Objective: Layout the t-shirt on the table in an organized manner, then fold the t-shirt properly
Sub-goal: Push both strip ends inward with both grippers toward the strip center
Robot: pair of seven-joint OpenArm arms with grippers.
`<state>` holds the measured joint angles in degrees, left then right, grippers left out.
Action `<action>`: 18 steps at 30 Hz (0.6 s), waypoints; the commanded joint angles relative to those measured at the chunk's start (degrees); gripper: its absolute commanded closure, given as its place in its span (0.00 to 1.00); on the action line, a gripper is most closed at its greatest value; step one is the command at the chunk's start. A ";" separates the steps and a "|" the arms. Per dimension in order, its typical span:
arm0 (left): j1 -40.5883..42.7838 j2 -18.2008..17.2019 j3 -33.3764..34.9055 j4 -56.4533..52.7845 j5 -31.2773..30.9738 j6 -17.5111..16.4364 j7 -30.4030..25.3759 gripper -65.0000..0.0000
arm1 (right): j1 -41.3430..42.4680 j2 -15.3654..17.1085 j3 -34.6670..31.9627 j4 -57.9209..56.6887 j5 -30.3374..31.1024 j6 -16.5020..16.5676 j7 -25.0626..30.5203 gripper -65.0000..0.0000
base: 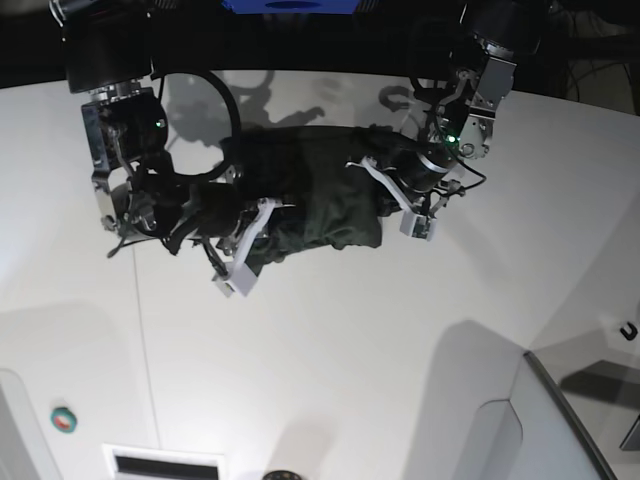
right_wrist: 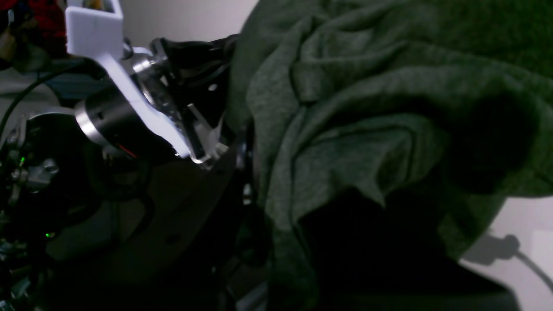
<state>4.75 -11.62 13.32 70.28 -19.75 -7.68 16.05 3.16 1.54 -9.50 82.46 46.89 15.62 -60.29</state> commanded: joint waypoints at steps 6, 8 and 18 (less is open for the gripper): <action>-0.67 -0.21 -0.18 1.06 -0.43 -0.36 -0.98 1.00 | 1.46 -1.15 -0.22 -2.59 1.41 -0.10 1.08 1.00; -0.67 -0.21 -0.18 1.06 -0.43 -0.36 -0.98 1.00 | 1.46 -2.29 -0.31 -3.29 1.15 -0.10 1.08 1.00; -0.67 -0.12 -0.18 1.15 -0.43 -0.36 -0.98 1.00 | 1.54 -4.75 -0.39 -4.26 1.06 -0.10 1.26 1.00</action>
<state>4.75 -11.60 13.28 70.28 -19.77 -7.68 16.05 3.57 -2.68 -9.87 77.45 46.46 15.38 -59.59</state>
